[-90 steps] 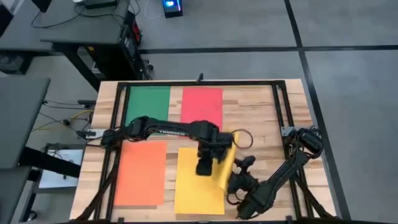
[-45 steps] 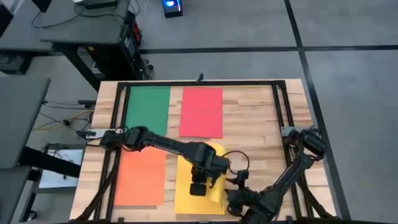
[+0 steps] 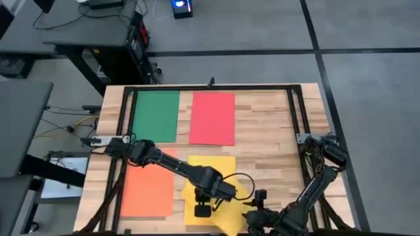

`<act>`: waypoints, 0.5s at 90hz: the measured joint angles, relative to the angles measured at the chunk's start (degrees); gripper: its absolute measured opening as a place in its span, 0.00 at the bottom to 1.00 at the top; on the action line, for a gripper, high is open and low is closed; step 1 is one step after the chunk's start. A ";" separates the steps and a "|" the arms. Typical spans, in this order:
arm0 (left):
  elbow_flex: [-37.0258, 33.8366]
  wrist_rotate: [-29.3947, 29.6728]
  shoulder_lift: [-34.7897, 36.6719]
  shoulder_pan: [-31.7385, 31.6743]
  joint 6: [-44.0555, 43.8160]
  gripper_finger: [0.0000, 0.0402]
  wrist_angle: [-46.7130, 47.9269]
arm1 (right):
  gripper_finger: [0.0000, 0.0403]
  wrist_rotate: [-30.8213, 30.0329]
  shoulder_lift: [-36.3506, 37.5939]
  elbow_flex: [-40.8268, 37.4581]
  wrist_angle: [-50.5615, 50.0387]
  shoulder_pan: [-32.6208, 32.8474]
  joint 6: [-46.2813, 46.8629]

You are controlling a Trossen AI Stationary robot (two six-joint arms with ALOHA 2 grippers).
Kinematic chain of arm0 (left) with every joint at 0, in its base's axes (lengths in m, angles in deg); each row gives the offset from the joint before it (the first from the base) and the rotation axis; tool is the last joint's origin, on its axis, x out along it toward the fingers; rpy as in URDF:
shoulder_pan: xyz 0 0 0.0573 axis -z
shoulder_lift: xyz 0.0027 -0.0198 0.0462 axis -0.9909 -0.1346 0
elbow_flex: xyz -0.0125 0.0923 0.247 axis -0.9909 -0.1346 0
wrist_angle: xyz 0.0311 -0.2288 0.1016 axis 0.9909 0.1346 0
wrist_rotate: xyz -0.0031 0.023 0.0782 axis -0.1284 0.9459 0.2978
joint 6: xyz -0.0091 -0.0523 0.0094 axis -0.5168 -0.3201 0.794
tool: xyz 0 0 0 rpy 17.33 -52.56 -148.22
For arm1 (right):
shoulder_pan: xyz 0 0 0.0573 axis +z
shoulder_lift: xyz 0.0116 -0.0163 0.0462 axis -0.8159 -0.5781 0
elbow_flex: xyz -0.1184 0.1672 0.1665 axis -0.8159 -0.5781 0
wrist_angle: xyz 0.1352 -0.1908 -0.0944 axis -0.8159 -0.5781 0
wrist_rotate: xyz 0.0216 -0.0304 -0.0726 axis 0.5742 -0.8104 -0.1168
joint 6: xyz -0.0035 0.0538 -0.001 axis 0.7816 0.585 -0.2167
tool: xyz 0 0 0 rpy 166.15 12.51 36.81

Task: Organize paper
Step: Stack the yellow paper on top of the yellow paper

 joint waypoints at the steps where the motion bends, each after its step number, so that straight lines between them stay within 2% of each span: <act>1: 0.00 0.20 0.00 0.09 -0.17 0.00 0.02 | 0.46 0.25 0.00 0.00 0.21 0.00 -0.03; 25: 0.00 5.65 0.00 2.63 -3.88 0.00 3.52 | 0.46 2.07 0.00 0.00 4.90 -0.11 -3.38; 45: -0.02 11.67 0.00 6.52 -7.05 0.00 3.33 | 0.45 3.97 0.00 0.00 -8.32 -0.53 6.40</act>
